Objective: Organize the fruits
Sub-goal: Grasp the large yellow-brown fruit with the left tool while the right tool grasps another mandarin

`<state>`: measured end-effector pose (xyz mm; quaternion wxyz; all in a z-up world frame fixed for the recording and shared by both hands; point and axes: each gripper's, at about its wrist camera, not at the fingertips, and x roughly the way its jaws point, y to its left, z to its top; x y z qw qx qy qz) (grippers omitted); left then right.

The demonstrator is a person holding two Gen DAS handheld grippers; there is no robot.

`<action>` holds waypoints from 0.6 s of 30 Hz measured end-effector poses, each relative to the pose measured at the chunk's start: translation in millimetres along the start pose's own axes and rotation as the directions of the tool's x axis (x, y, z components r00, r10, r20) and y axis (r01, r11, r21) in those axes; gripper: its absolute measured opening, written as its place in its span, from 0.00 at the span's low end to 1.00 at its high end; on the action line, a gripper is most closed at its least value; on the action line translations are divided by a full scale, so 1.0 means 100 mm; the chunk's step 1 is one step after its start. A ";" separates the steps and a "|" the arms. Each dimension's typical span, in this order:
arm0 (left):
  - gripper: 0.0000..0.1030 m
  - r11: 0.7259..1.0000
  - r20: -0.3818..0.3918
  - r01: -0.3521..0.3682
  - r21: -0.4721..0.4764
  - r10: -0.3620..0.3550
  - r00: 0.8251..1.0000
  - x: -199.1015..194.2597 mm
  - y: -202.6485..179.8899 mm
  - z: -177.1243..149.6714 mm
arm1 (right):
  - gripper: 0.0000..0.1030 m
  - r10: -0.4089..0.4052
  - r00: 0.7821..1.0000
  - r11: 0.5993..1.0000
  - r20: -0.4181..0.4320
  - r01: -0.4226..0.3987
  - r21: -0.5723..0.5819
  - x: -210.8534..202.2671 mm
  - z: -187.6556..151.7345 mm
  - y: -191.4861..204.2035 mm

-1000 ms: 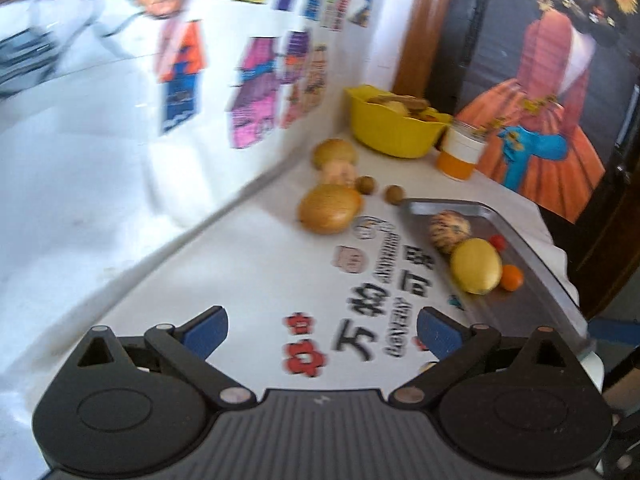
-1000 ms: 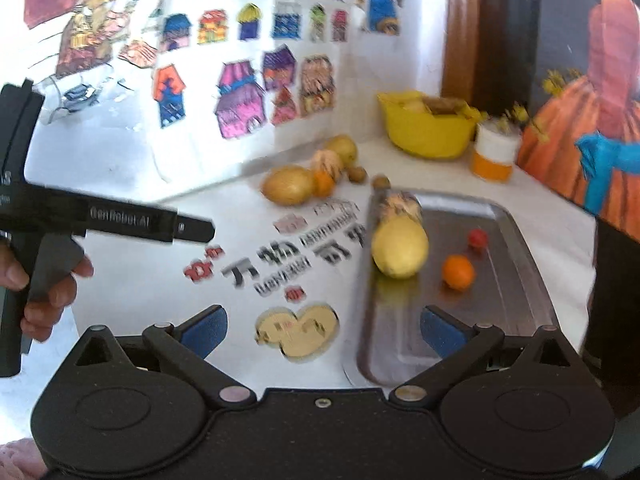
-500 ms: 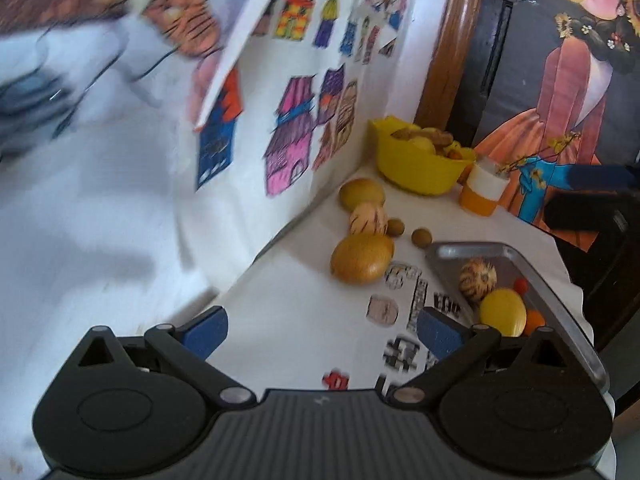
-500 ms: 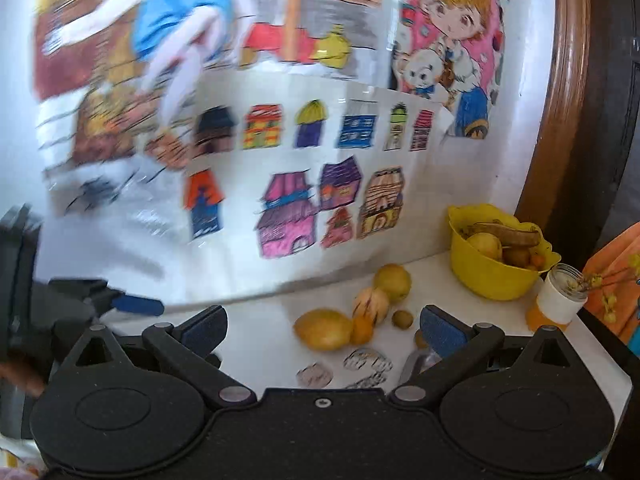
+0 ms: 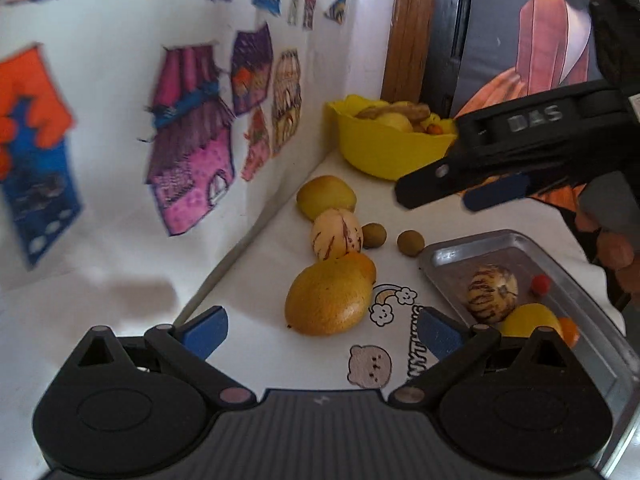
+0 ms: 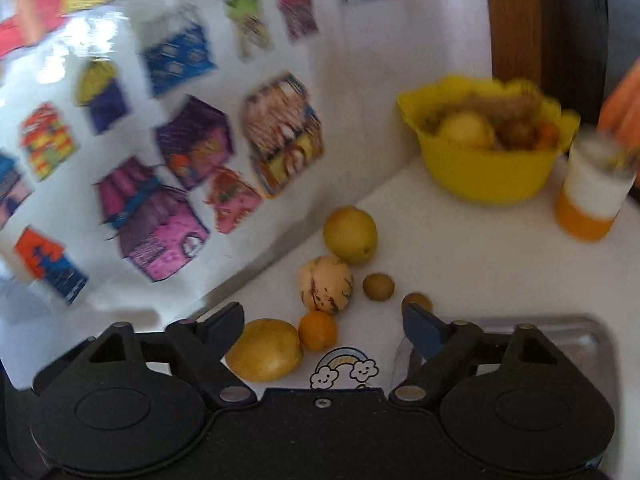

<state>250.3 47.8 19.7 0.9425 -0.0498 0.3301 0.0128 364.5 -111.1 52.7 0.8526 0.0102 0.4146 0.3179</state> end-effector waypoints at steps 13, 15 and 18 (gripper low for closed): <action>0.84 1.000 -0.039 0.023 0.011 -0.022 0.999 0.51 0.03 0.06 | 0.49 0.037 0.991 0.995 -0.129 -0.024 0.101 0.74 -0.01 -0.17; 0.78 1.000 -0.043 0.026 0.011 -0.026 0.999 0.56 0.03 0.06 | 0.48 0.050 0.990 0.993 -0.134 -0.035 0.113 0.79 -0.02 -0.18; 0.72 0.999 -0.050 0.034 0.004 -0.034 0.998 0.61 0.04 0.07 | 0.45 0.073 0.988 0.990 -0.135 -0.055 0.130 0.83 -0.03 -0.17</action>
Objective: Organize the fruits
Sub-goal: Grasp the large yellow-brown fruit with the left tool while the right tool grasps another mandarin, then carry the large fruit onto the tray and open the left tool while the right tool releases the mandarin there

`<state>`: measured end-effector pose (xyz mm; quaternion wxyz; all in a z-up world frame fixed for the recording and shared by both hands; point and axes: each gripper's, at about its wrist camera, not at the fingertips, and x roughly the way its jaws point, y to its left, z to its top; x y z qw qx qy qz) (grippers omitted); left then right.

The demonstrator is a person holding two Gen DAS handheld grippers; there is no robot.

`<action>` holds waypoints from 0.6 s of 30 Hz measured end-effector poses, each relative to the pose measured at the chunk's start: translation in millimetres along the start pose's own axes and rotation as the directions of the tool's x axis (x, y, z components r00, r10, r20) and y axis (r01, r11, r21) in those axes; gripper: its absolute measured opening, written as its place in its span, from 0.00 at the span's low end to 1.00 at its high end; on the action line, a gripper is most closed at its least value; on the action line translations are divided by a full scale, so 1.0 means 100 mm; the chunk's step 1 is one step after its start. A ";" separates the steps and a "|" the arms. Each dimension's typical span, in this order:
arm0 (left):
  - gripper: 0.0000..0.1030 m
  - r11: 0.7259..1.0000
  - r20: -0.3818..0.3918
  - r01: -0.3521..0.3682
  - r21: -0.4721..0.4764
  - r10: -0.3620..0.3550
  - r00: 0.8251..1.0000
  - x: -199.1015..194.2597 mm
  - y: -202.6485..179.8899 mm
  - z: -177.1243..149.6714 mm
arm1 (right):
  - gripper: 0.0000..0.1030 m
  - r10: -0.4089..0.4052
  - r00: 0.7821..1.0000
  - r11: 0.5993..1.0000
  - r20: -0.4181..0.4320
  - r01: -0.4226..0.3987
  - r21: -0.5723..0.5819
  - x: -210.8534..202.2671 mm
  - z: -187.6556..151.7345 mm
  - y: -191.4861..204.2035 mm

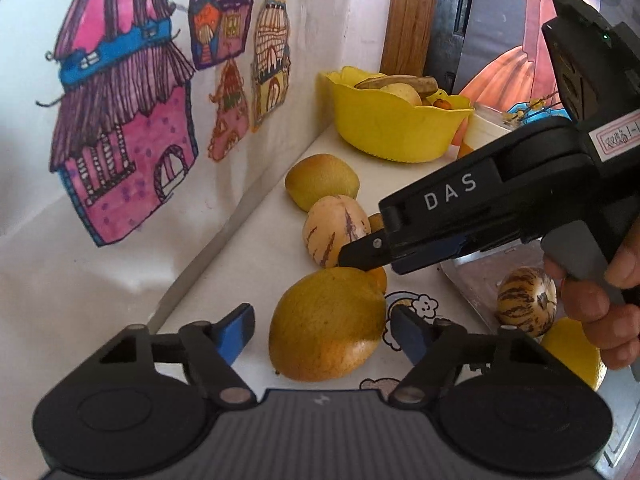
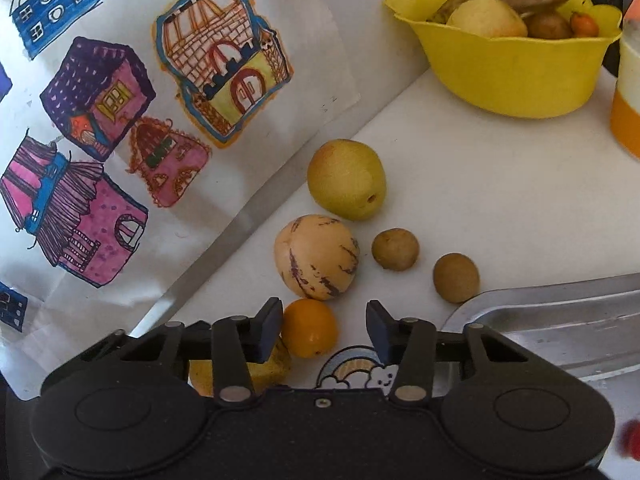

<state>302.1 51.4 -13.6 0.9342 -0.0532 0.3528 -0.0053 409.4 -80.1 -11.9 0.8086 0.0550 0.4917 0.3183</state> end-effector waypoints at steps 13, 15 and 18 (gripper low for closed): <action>0.60 0.998 -0.022 0.004 -0.055 -0.005 1.000 -0.13 0.06 -0.05 | 0.32 0.052 0.999 0.999 -0.004 -0.052 0.018 0.00 -0.07 0.02; 0.60 0.998 -0.026 -0.001 -0.065 -0.001 1.000 -0.18 0.07 -0.08 | 0.32 0.061 0.998 0.998 0.006 -0.061 0.022 -0.06 -0.12 0.03; 0.60 0.997 -0.021 0.000 -0.073 -0.001 1.000 -0.28 0.05 -0.12 | 0.32 0.073 0.997 0.997 0.027 -0.073 0.019 -0.21 -0.21 0.05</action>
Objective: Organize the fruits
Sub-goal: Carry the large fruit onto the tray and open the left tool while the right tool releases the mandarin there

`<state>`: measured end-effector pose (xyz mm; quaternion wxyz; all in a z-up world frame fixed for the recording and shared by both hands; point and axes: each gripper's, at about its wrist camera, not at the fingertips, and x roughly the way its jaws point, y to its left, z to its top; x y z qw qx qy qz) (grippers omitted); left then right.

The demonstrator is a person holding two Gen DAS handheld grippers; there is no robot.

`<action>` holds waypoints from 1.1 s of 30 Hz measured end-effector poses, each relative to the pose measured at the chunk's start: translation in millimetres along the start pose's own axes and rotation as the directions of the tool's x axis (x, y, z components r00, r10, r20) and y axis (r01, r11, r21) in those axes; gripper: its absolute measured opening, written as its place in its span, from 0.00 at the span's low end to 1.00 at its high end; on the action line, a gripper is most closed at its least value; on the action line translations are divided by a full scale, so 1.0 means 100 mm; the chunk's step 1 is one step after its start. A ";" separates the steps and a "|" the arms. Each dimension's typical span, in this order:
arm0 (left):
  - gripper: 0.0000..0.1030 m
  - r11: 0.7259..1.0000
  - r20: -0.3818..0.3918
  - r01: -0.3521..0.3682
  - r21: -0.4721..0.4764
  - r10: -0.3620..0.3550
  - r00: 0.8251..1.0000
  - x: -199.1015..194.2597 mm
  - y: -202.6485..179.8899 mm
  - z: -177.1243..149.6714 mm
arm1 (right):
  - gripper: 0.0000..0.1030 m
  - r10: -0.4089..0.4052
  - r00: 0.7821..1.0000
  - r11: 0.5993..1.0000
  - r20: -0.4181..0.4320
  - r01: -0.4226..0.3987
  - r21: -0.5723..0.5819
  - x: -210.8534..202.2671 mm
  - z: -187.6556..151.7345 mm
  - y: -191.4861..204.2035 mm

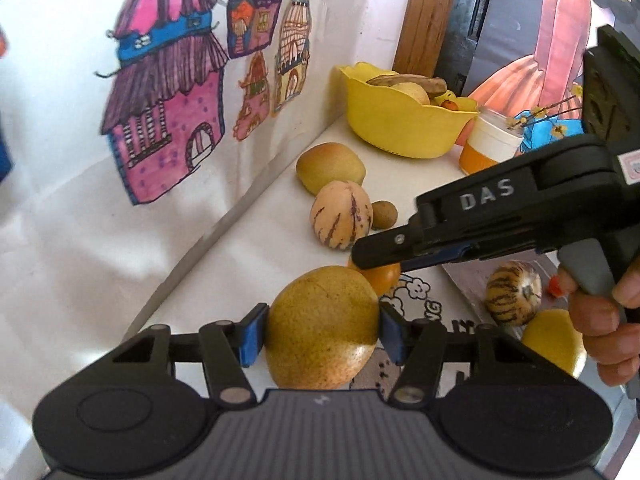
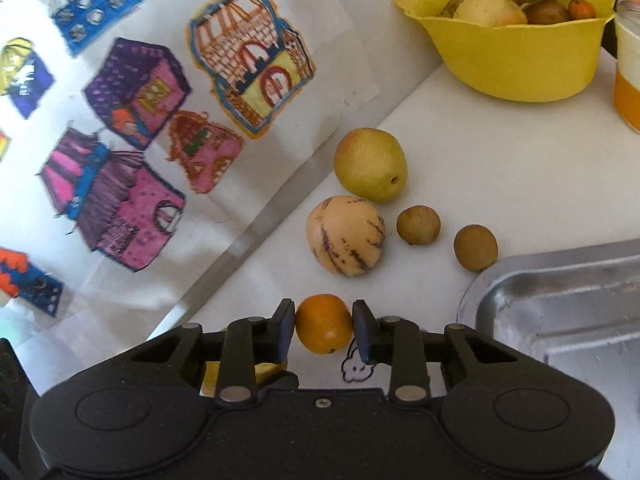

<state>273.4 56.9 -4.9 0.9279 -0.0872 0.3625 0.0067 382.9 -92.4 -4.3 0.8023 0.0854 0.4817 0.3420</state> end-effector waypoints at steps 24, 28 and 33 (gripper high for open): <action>0.60 0.979 0.008 0.183 0.095 -0.185 0.983 -0.68 -1.04 -0.32 | 0.32 -0.042 0.963 0.997 0.266 0.025 0.068 -1.85 -1.04 -0.30; 0.60 0.971 -0.009 0.213 0.113 -0.213 0.977 -0.70 -1.28 -0.42 | 0.32 -0.081 0.961 0.994 0.264 0.057 0.097 -1.98 -1.24 -0.46; 0.60 0.962 -0.047 0.236 0.140 -0.232 0.972 -0.65 -1.50 -0.56 | 0.32 -0.122 0.959 0.985 0.255 0.087 0.147 -2.08 -1.51 -0.71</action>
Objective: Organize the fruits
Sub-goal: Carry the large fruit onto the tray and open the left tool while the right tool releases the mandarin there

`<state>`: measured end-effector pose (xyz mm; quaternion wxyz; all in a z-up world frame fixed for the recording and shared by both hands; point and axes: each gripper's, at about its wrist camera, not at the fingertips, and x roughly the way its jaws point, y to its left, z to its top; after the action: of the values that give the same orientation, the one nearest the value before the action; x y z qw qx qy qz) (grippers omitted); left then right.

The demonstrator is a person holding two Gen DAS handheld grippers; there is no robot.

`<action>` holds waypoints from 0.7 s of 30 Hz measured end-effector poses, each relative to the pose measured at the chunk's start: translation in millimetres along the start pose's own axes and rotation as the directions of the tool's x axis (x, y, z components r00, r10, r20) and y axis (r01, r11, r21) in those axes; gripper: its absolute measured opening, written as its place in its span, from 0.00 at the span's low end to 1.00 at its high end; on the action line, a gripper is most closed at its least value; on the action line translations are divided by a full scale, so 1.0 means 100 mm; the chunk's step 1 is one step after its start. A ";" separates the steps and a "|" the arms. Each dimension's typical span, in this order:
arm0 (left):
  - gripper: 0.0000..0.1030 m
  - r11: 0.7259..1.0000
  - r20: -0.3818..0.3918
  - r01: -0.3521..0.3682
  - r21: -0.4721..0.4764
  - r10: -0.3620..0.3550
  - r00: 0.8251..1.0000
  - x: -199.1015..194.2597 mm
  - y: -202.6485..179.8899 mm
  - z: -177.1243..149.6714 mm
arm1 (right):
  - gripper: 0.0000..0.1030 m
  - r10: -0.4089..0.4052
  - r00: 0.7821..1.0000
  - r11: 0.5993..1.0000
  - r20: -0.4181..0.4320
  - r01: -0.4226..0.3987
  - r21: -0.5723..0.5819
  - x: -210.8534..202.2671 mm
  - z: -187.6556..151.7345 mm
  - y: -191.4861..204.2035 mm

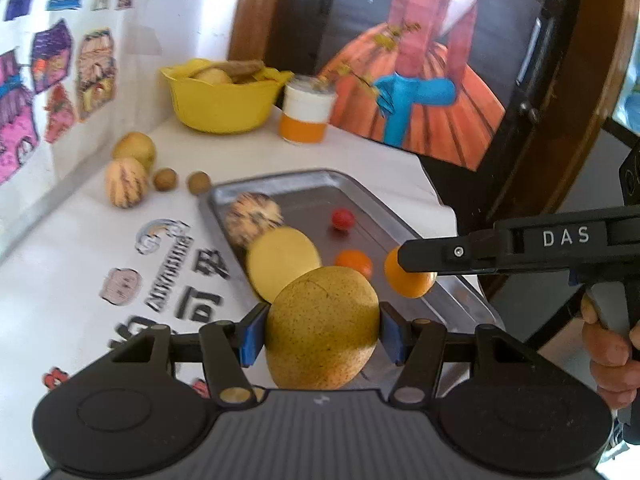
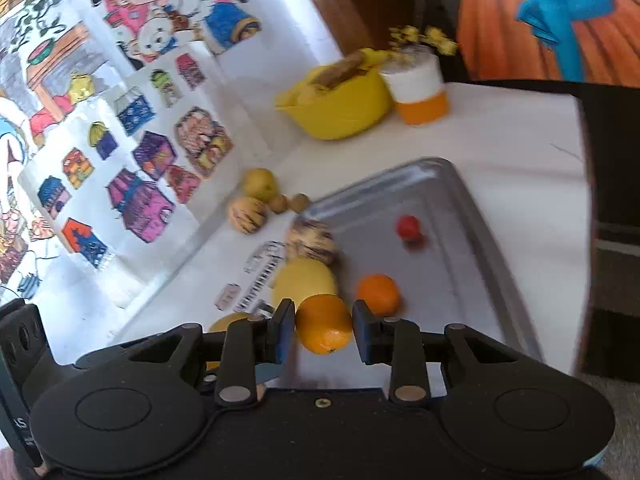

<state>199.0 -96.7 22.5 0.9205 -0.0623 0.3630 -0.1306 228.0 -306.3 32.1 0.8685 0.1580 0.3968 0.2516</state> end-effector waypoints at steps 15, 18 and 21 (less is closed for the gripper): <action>0.60 0.998 -0.063 -0.046 0.045 0.049 0.997 0.27 -0.26 -0.09 | 0.32 -0.021 1.000 0.996 0.003 0.020 0.081 -0.01 -0.32 -0.45; 0.60 0.997 -0.071 -0.055 0.050 0.058 0.996 0.31 -0.28 -0.08 | 0.32 -0.025 1.000 0.996 0.005 0.025 0.082 0.02 -0.33 -0.47; 0.60 0.997 -0.076 -0.058 0.048 0.061 0.995 0.33 -0.28 -0.08 | 0.32 -0.024 1.000 0.996 0.005 0.024 0.089 0.03 -0.34 -0.49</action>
<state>211.0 -133.1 0.6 0.9103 -0.0255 0.3972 -0.1135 219.1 -342.6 -14.4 0.8648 0.1925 0.4068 0.2228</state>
